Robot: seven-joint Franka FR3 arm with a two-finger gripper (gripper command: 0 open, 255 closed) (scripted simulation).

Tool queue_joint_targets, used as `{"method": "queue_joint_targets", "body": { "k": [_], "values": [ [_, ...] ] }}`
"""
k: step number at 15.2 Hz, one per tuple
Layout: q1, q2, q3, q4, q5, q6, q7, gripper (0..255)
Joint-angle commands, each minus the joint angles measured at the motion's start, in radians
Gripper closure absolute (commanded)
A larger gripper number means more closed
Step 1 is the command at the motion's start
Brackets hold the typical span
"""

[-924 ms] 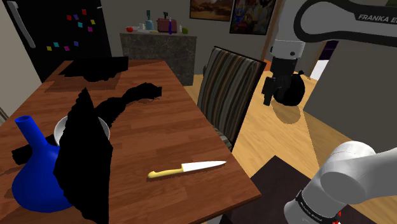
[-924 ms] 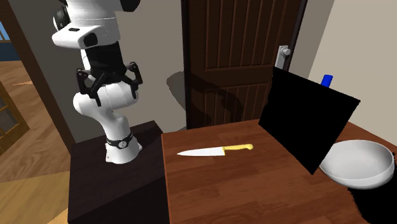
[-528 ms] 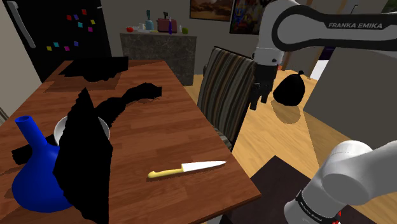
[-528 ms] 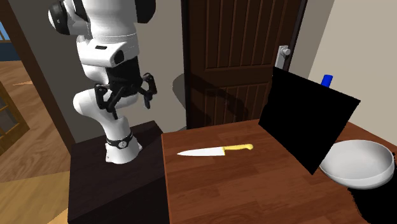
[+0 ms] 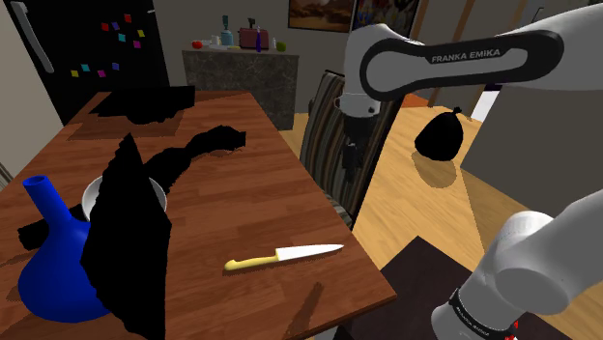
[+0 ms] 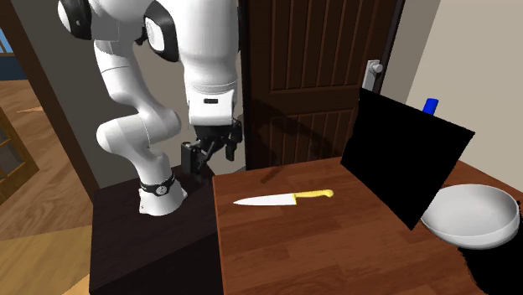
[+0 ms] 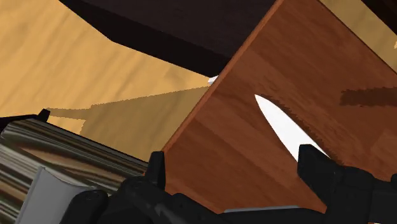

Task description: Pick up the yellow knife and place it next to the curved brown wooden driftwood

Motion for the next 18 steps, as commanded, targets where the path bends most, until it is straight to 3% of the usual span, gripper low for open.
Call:
{"method": "queue_joint_targets", "body": {
  "k": [1,18],
  "values": [
    [0.022,0.064,0.017,0.025,0.002,0.032,-0.037,0],
    [0.203,0.538,0.191,0.275,-0.056,0.195,-0.27,0]
  ]
}}
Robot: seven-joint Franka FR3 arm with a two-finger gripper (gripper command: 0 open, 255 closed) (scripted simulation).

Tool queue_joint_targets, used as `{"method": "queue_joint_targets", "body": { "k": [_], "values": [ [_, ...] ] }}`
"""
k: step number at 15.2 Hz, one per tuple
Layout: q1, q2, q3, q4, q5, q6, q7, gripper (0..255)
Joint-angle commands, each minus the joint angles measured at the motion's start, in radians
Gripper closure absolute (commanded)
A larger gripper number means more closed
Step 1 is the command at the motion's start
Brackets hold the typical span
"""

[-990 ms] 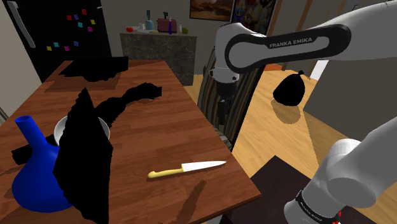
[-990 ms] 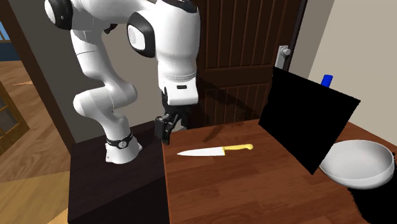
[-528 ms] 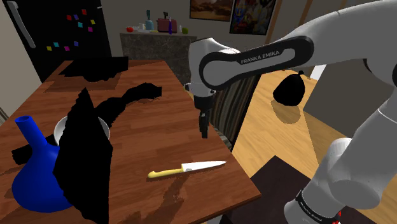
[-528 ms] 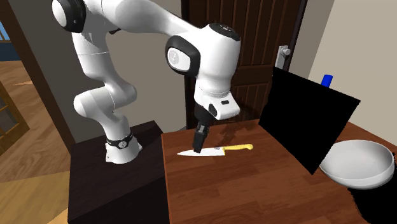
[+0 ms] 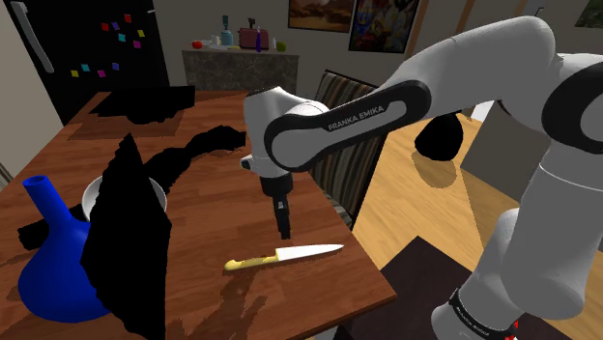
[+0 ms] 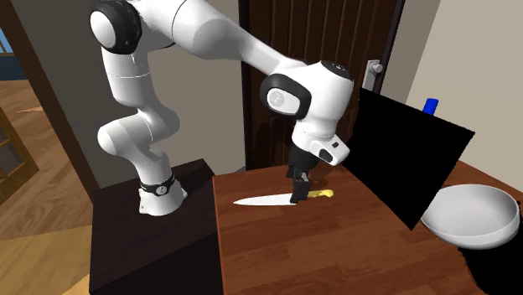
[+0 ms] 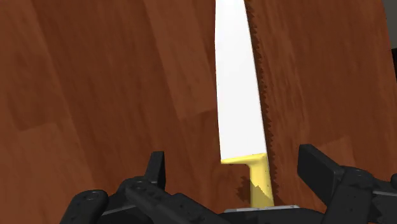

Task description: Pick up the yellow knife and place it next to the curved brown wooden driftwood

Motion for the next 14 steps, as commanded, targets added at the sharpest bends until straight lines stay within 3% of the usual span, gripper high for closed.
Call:
{"method": "queue_joint_targets", "body": {
  "k": [1,3,10,14],
  "values": [
    [0.024,0.054,0.021,0.038,-0.015,0.008,-0.022,0],
    [0.045,0.096,0.038,0.064,-0.029,0.016,-0.041,0],
    [0.047,0.115,0.037,-0.009,-0.036,0.108,-0.037,0],
    [0.047,0.117,0.037,-0.015,-0.036,0.115,-0.036,0]
  ]
}}
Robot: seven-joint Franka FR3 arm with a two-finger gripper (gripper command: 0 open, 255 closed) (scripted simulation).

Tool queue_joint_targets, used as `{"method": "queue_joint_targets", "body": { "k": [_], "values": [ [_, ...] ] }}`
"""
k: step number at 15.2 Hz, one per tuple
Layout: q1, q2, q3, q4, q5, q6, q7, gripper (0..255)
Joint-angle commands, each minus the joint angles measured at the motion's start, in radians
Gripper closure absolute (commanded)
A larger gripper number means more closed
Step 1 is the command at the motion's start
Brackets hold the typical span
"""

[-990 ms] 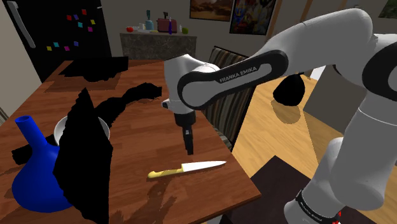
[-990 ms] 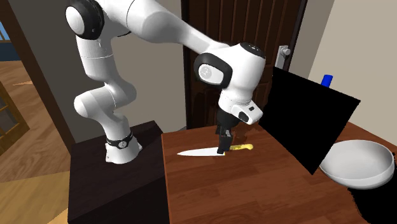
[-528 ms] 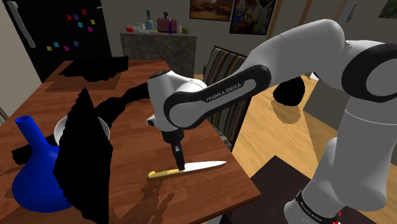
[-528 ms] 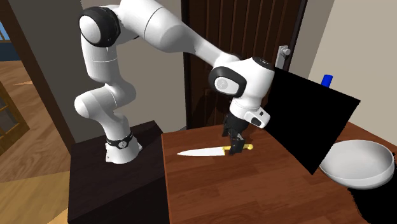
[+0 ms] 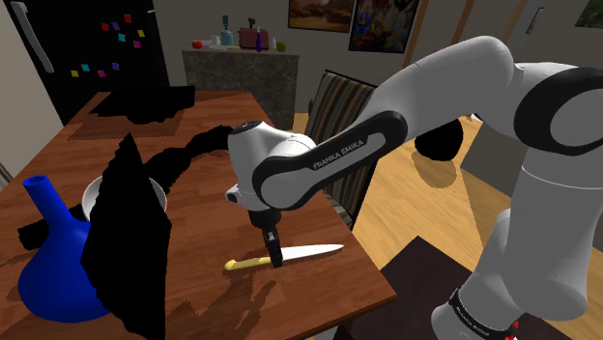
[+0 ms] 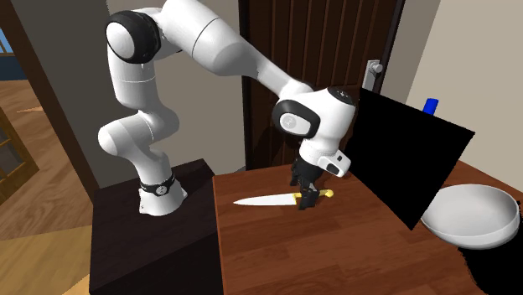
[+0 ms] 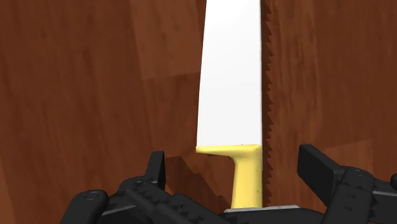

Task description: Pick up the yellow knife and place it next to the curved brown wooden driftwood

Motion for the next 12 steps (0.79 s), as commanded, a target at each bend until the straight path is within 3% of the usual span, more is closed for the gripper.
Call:
{"method": "queue_joint_targets", "body": {
  "k": [1,4,5,12],
  "values": [
    [0.0,0.001,0.0,-0.001,0.0,0.001,0.0,0],
    [0.0,0.001,0.0,0.0,0.0,0.001,0.0,0],
    [0.0,0.001,0.0,0.0,0.0,0.001,0.0,255],
    [0.001,-0.002,0.001,-0.003,0.001,0.002,0.002,255]
  ]
}}
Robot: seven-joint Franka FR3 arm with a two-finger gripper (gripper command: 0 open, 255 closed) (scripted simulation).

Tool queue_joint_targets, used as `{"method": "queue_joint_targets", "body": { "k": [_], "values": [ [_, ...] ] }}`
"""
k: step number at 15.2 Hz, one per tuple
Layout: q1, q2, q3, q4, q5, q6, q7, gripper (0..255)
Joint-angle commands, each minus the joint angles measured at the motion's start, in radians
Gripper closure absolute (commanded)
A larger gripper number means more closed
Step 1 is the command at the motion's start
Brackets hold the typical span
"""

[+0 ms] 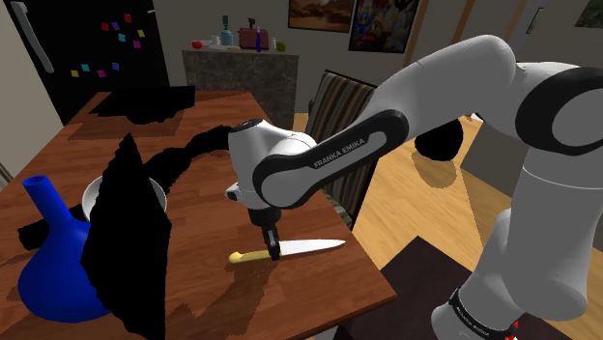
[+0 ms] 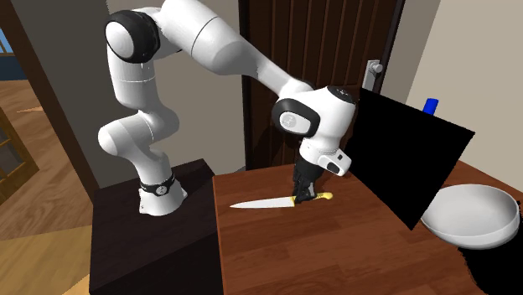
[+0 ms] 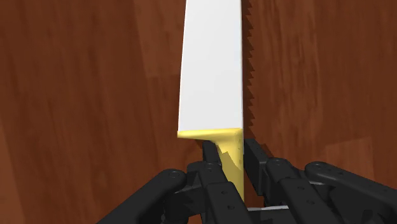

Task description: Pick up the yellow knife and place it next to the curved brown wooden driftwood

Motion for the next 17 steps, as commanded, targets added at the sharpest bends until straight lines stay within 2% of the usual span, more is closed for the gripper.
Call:
{"method": "queue_joint_targets", "body": {
  "k": [1,17],
  "values": [
    [0.002,0.005,0.002,-0.006,0.002,0.002,0.001,255],
    [-0.006,-0.08,0.007,0.1,0.029,-0.184,-0.014,255]
  ]
}}
